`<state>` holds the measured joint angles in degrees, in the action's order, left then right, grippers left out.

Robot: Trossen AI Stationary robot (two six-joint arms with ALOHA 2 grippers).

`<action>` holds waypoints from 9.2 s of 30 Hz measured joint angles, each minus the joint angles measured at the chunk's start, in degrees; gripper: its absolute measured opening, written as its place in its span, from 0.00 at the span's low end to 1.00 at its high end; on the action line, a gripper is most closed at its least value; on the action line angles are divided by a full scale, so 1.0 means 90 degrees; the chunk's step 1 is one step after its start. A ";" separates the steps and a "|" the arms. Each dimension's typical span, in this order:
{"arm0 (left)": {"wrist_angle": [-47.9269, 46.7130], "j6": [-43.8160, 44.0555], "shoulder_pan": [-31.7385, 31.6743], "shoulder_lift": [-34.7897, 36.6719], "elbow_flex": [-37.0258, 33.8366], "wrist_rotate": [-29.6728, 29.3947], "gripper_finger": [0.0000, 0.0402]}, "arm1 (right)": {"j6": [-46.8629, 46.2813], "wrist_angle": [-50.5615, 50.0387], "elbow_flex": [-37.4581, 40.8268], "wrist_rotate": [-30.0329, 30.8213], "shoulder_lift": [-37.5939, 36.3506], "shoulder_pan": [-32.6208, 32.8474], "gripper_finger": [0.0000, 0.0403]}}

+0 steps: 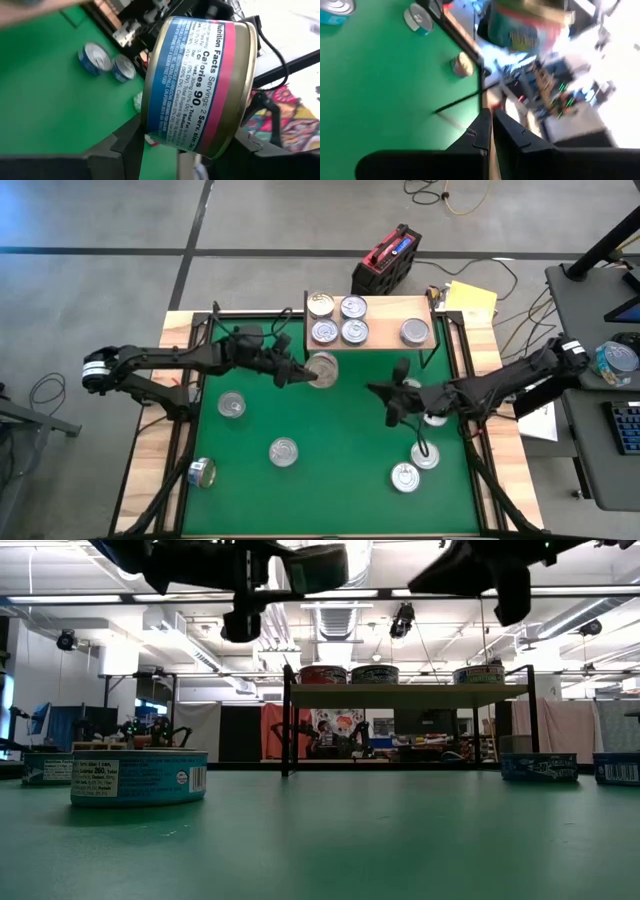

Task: Stack canned seafood by type on shelf
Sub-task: Stack the blue/pink tuna can on top of the other blue/pink tuna can on the shelf

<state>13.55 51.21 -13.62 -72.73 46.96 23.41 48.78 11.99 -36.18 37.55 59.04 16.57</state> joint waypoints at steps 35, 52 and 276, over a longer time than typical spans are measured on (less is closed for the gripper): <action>0.1075 0.1839 0.0103 -0.0674 -0.0080 0.0338 0.42 | 0.6071 0.3035 -0.0005 -0.0346 0.1338 -0.0081 0.77; 0.1274 0.1873 0.0306 -0.0928 -0.0080 0.0543 0.42 | 0.7161 0.3222 -0.0393 -0.0342 0.1989 -0.0366 0.73; -0.3081 -0.5251 0.2423 0.1253 -0.0233 -0.8584 0.58 | 0.0980 -0.3012 -0.5612 -0.1477 0.4052 -0.4011 0.47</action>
<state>-14.18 3.95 8.19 -61.45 44.86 -53.84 57.60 -15.11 -86.70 24.25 95.50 -19.53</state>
